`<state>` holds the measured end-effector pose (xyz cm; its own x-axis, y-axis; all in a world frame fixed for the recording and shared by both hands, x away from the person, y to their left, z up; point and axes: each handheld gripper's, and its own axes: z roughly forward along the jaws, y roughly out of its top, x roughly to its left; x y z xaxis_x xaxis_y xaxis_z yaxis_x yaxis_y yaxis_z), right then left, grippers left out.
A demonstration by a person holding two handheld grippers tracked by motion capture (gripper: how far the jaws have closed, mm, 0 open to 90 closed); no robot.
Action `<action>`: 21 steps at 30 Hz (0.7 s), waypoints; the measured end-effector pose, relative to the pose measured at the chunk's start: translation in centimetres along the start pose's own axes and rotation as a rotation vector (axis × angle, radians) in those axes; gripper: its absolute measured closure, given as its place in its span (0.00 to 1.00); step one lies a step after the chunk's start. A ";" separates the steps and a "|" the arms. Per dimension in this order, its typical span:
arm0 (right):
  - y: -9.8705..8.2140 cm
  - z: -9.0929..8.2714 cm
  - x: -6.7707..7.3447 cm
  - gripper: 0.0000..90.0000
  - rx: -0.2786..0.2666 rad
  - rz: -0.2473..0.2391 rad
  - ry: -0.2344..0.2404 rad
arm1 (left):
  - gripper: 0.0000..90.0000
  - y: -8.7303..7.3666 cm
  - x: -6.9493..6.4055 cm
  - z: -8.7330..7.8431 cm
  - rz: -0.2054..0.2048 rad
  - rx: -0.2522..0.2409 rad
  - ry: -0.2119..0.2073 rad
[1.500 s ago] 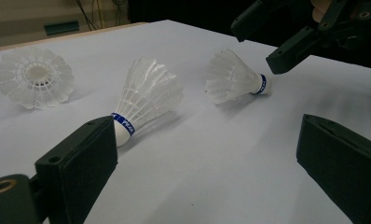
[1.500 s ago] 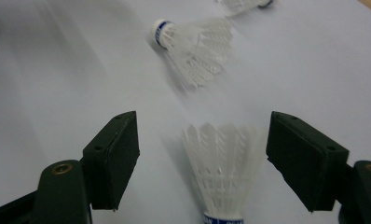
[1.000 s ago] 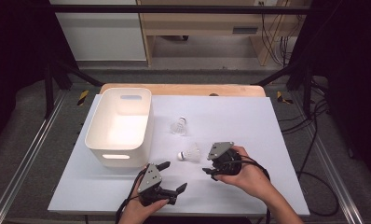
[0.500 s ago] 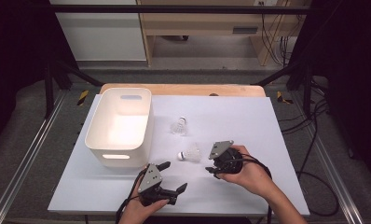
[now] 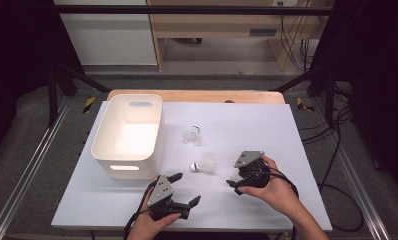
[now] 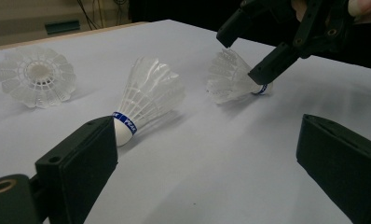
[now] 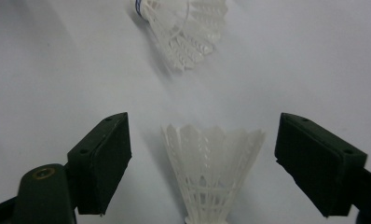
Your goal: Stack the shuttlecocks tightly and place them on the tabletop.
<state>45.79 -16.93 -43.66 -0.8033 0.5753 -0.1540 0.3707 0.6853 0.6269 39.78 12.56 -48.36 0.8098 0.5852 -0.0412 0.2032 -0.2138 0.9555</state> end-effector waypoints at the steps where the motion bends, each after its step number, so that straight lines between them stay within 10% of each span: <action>1: -0.3 0.2 -0.1 0.19 0.006 0.014 0.006 | 0.06 0.0 0.0 0.0 0.001 0.001 0.000; 21: -1.4 2.4 -0.9 0.36 0.077 0.057 0.061 | 0.06 0.0 -0.1 0.0 0.002 0.005 -0.006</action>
<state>47.09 -17.34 -46.27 -0.8060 0.5876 -0.0714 0.4494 0.6859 0.5723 39.74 12.50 -48.39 0.8135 0.5802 -0.0405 0.2037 -0.2190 0.9542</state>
